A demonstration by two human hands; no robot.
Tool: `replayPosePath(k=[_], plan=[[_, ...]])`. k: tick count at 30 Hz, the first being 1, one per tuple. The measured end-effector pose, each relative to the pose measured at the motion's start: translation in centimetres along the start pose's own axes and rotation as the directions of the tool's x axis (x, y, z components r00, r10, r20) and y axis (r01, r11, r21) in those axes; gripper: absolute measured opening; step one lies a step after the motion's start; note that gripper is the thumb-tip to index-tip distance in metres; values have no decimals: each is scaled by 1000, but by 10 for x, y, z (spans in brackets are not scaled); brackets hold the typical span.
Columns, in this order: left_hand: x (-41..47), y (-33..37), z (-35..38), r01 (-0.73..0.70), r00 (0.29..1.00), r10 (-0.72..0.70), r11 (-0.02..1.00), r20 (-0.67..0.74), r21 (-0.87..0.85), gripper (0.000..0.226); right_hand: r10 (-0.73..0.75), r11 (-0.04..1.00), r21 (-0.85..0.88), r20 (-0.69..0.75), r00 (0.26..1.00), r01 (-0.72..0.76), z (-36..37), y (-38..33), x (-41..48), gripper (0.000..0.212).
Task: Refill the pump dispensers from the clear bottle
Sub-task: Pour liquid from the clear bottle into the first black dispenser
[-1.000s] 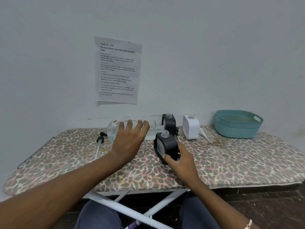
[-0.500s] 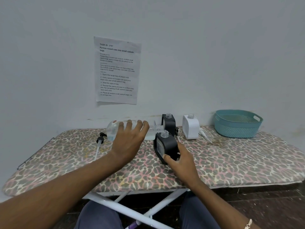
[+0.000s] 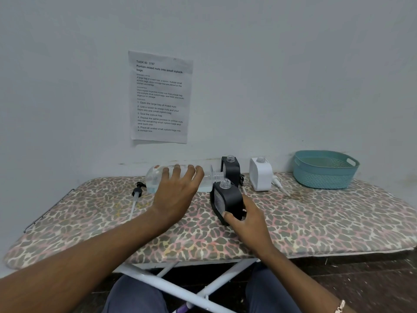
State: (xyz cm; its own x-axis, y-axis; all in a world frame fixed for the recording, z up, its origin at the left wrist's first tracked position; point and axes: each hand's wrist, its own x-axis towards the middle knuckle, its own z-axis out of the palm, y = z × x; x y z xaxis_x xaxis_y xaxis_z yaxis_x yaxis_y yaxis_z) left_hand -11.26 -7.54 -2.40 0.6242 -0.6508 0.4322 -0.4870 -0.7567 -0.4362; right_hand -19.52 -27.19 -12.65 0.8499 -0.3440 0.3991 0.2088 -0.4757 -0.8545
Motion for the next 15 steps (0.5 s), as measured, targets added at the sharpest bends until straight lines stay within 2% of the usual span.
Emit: replayPosePath(k=[15], plan=[[0, 0, -2, -4, 1000, 4, 1000, -7, 1, 62, -3, 1000, 0, 0, 1000, 3, 0, -1, -1, 43]])
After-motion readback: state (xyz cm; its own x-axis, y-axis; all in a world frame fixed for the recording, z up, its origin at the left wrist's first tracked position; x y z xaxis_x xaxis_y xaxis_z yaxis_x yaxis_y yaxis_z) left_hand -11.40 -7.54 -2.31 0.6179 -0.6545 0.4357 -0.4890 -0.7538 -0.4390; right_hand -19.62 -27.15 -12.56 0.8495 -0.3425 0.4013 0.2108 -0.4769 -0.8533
